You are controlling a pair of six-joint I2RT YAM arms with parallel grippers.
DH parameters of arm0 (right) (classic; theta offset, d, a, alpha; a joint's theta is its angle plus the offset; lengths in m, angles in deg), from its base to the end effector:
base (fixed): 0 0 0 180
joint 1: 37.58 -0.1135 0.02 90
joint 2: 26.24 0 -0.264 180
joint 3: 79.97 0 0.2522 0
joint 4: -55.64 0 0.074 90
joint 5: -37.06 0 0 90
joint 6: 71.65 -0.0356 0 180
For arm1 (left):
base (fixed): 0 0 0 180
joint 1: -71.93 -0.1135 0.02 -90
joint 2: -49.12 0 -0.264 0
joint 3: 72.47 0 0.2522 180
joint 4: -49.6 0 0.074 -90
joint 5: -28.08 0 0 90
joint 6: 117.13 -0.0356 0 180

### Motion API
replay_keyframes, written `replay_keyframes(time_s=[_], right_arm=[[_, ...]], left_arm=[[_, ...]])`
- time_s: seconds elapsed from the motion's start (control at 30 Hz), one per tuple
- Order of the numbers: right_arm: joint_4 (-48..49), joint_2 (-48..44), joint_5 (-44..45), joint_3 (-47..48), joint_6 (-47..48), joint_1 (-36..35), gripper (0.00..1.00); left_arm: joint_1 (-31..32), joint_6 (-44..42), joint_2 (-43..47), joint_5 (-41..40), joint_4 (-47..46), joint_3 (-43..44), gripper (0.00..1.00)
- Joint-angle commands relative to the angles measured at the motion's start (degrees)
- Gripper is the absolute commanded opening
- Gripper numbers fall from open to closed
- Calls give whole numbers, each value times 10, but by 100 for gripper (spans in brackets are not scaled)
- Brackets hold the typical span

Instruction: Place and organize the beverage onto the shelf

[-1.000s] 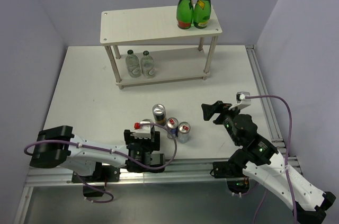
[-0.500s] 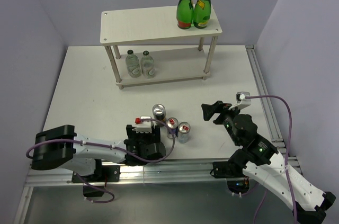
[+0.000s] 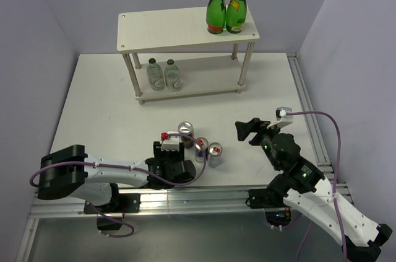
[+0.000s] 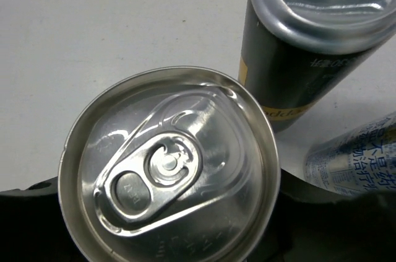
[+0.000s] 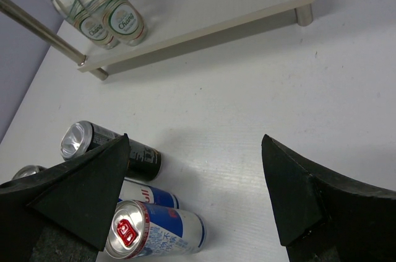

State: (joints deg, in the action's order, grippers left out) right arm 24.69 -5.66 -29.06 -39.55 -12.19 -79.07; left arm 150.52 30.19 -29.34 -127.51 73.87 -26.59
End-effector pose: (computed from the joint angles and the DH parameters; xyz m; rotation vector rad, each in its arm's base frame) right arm 0.0954 0.0651 0.2714 0.1364 1.7750 0.5485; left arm 0.0769 -0.2173 0.1621 -0.0074 1.9246 -0.0643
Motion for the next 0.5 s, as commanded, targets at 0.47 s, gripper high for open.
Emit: replay_keyframes(time_s=[0.47], right_arm=[[26, -3, -2, -3, 7, -3, 93]], left_arm=[[-115, -439, 197, 57, 47, 369, 4]])
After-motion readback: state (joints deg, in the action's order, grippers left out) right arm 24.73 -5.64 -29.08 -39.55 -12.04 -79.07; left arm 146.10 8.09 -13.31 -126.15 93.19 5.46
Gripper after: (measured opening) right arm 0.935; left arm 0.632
